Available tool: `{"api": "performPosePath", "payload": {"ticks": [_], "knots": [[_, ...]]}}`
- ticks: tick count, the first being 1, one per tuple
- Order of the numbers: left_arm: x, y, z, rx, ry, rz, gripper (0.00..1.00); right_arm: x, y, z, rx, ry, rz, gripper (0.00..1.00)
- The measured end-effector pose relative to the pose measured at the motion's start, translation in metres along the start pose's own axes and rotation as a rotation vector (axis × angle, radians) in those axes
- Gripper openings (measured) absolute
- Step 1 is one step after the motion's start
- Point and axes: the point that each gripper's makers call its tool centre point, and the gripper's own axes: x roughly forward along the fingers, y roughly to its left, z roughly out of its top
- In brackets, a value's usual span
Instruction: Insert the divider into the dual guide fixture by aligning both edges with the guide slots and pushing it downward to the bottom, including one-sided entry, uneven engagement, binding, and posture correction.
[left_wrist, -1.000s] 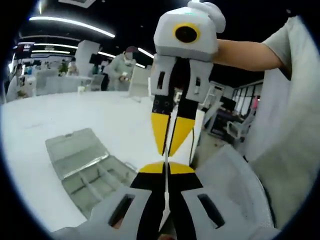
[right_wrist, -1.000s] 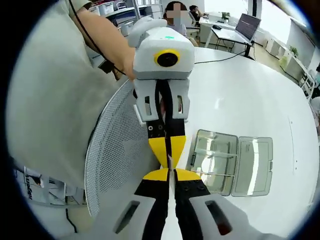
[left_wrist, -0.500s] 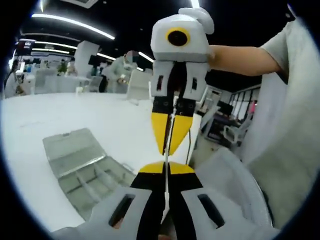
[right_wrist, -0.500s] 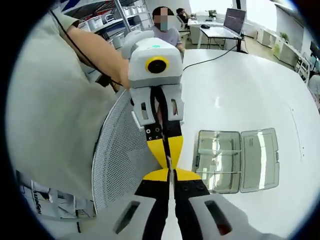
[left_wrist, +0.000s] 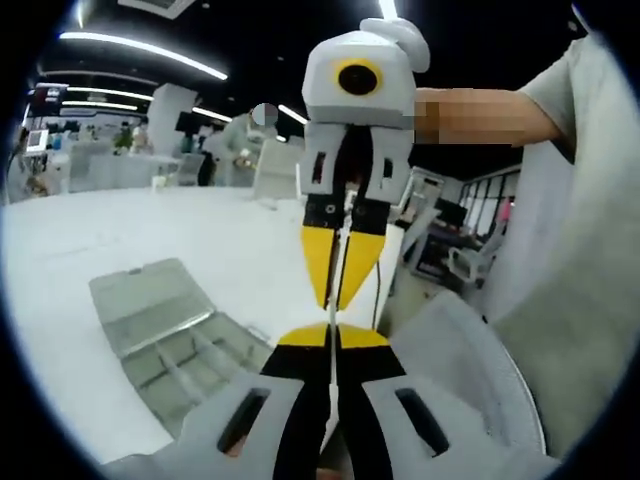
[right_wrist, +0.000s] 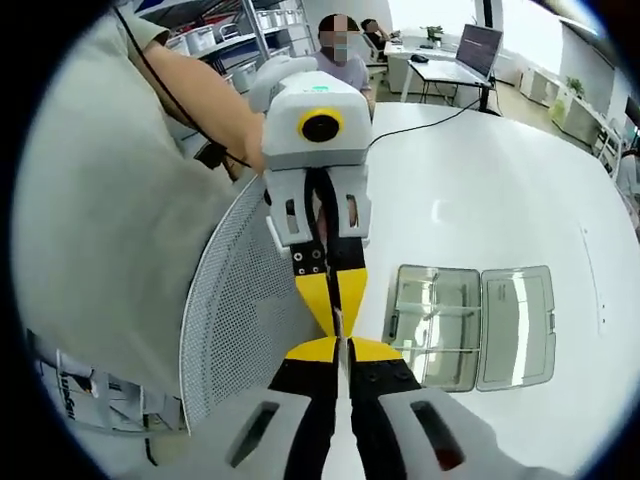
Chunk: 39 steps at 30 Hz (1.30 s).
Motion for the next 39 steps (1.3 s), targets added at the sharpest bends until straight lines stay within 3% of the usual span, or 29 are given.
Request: {"api": "performPosePath", "payload": {"ticks": [8,13,21,27,39], "knots": [[0.001,0.0,-0.001,0.009,0.004,-0.005,0.0,0.0,0.002,-0.001,-0.024,0.005,0.006,0.0],[0.003,-0.002,-0.002,0.003,-0.012,-0.015,0.0,-0.002,0.003,-0.003,0.042,0.016,0.02,0.0],[0.01,-0.002,-0.005,0.011,0.026,-0.017,0.0,-0.002,0.003,-0.002,0.042,0.029,0.019,0.0],[0.007,0.009,-0.005,-0.036,0.015,0.019,0.01,-0.002,-0.002,0.0,0.035,0.033,-0.002,0.0],[0.002,0.02,-0.003,0.009,0.065,0.007,0.0,-0.001,-0.009,0.002,0.008,0.029,-0.015,0.0]]}}
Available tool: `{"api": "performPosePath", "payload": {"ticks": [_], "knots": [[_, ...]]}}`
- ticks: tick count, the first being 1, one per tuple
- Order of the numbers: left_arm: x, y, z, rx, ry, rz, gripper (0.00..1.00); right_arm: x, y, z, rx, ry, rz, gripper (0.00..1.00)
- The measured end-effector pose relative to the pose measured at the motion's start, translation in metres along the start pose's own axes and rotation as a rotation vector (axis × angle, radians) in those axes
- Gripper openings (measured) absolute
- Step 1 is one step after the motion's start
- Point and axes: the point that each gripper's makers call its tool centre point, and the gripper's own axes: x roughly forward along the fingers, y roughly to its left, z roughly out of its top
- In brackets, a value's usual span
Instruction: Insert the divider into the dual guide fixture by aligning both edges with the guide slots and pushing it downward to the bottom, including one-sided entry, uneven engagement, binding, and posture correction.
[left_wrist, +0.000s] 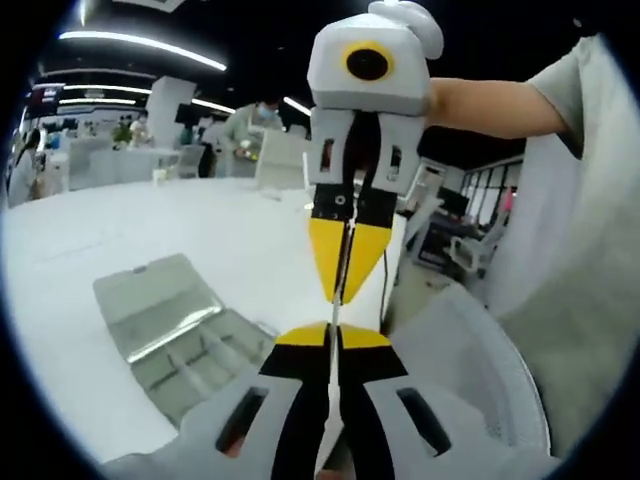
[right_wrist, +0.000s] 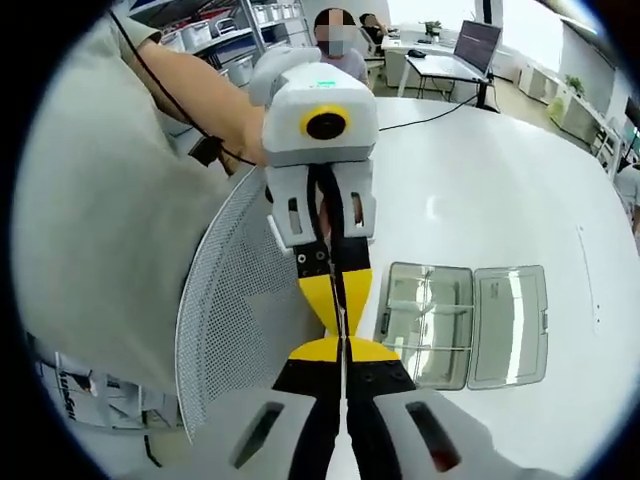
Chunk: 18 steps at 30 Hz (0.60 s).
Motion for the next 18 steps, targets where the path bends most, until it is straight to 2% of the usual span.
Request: {"api": "performPosePath", "payload": {"ticks": [3,5,8,13,17,18], "knots": [[-0.002,0.006,0.002,-0.021,-0.012,0.02,0.01,-0.002,-0.003,0.002,0.012,-0.013,-0.008,0.0],[-0.004,0.013,0.001,-0.094,-0.012,0.053,0.04,-0.002,-0.006,0.002,0.028,-0.017,-0.015,0.0],[-0.008,0.018,0.0,-0.075,-0.02,0.079,0.09,-0.004,-0.011,0.0,0.062,-0.016,-0.021,0.0],[-0.017,0.022,-0.001,-0.076,-0.022,0.116,0.11,-0.006,-0.022,-0.005,0.081,0.007,-0.047,0.0],[-0.021,0.023,-0.004,-0.064,-0.017,0.141,0.13,-0.006,-0.031,-0.014,0.136,0.06,-0.06,0.0],[-0.021,0.022,-0.004,-0.069,-0.018,0.144,0.13,-0.005,-0.036,-0.014,0.126,0.066,-0.077,0.0]]}}
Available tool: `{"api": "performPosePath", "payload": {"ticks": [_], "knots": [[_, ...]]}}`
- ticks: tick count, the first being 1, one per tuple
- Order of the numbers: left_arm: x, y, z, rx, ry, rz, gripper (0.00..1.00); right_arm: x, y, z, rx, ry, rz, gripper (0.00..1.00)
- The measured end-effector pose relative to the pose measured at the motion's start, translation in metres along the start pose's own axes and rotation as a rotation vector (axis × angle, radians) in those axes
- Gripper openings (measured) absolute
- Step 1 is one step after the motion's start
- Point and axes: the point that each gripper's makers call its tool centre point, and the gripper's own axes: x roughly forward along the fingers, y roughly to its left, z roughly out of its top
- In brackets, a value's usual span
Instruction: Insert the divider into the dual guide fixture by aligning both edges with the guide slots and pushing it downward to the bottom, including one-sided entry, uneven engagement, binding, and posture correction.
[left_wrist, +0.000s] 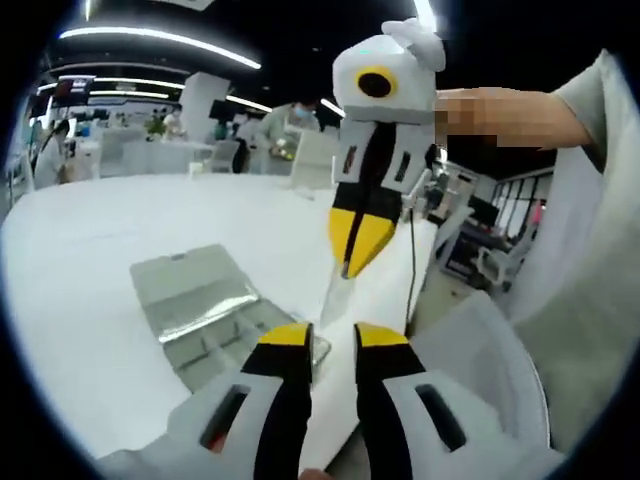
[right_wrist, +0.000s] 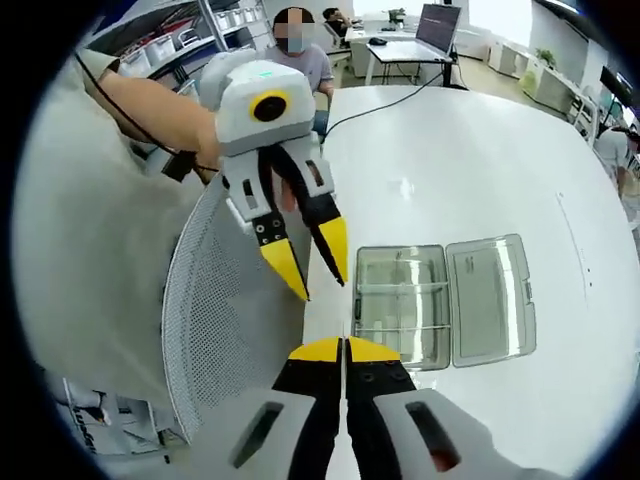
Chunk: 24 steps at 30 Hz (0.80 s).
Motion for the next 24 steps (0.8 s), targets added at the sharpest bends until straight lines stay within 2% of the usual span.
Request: {"api": "performPosePath", "payload": {"ticks": [5,12,24], "knots": [[-0.003,-0.005,-0.001,0.006,0.002,0.015,0.16,0.006,-0.015,-0.01,0.014,0.076,-0.033,0.0],[-0.006,-0.003,0.0,0.012,0.0,0.043,0.24,0.015,-0.033,-0.021,0.037,0.165,-0.081,0.0],[-0.009,0.001,-0.006,0.056,0.032,0.108,0.45,0.032,-0.042,-0.028,0.055,0.243,-0.107,0.0]]}}
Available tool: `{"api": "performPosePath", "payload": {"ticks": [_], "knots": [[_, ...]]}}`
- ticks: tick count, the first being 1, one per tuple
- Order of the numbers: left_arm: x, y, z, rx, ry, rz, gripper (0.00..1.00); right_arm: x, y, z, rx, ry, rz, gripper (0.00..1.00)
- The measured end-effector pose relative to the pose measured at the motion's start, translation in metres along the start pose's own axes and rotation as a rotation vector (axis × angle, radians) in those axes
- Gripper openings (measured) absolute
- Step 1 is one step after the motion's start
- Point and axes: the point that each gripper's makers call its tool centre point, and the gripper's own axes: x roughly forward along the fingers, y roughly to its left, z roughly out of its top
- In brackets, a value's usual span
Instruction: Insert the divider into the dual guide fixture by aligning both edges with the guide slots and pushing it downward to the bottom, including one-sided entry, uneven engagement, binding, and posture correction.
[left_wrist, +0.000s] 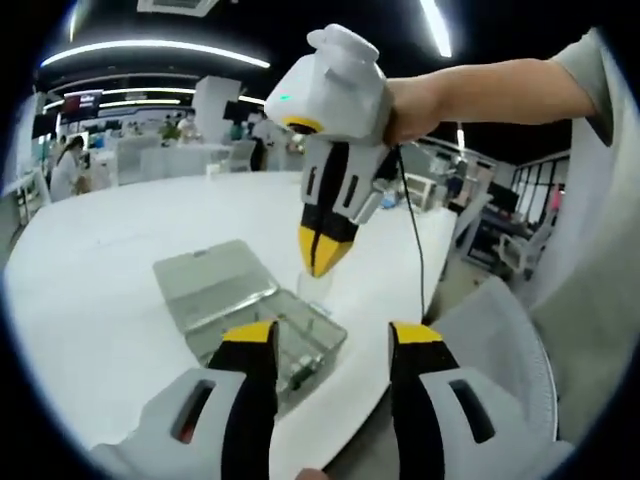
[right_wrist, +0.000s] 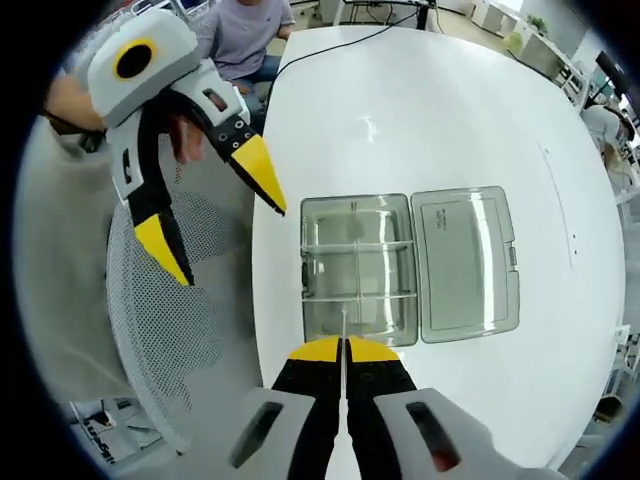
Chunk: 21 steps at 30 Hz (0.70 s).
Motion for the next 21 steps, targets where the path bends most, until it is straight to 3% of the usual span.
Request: {"api": "performPosePath", "payload": {"ticks": [9,21], "knots": [[-0.002,-0.002,-0.003,-0.005,0.01,0.017,0.54,0.01,-0.004,0.0,0.001,0.021,-0.008,0.0],[-0.005,0.0,-0.002,-0.017,0.004,0.028,0.55,0.023,-0.012,-0.003,-0.012,0.042,-0.018,0.0]]}}
